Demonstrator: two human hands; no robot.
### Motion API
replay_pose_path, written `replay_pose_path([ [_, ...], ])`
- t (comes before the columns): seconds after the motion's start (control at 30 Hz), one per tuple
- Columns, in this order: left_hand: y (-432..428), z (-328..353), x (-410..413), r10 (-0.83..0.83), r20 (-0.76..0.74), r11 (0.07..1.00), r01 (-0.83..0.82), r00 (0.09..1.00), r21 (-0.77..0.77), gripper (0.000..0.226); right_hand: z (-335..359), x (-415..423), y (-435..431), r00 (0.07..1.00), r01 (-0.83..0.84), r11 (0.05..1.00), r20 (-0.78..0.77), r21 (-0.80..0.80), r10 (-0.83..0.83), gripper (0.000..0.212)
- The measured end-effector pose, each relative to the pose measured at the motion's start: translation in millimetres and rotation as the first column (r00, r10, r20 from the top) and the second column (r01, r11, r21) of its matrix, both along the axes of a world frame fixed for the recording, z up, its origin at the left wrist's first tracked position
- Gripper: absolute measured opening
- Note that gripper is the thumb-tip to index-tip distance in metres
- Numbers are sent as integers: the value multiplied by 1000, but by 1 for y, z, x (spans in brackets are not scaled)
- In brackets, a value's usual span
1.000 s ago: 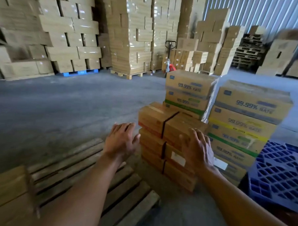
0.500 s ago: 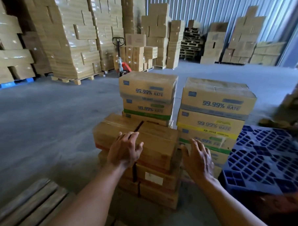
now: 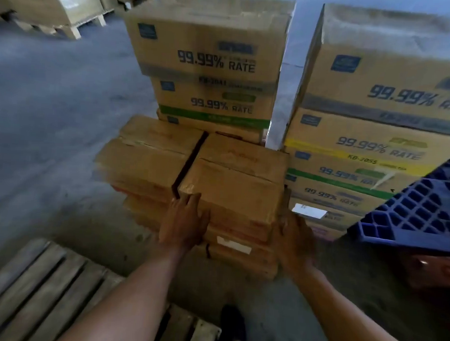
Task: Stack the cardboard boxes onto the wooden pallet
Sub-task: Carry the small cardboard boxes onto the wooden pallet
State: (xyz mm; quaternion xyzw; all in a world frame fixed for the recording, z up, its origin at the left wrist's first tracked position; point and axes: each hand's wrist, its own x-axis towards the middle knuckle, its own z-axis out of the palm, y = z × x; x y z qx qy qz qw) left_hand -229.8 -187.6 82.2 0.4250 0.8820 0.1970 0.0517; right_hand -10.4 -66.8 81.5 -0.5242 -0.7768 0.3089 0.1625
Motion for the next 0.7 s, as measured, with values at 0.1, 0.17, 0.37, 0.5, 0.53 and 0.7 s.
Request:
replay_pose_path([
  [0.1,38,-40,-41,32,59,999,-30,998,-37,63,-37,-36,29,996,66,986,77,-152,-54,39],
  [0.17,60,-65,-64,81,103,995,-75,991,-60,71,-59,-54,46,990,91,977,119,-193,-69,44],
  [0.37,88,-112,-111,266,233,954,-222,935,-199,75,-100,-82,70,968,242,941,119,-237,-219,73],
  [0.5,95,-122,-122,338,320,938,-288,885,-192,75,-121,-87,78,934,350,855,81,-384,-347,68],
  [0.53,97,-121,-123,368,348,928,-321,862,-189,75,-124,-87,79,931,353,842,67,-407,-358,63],
  [0.7,98,-111,-126,436,534,898,-392,725,-200,90,-122,-76,88,918,346,828,-22,-441,-396,60],
])
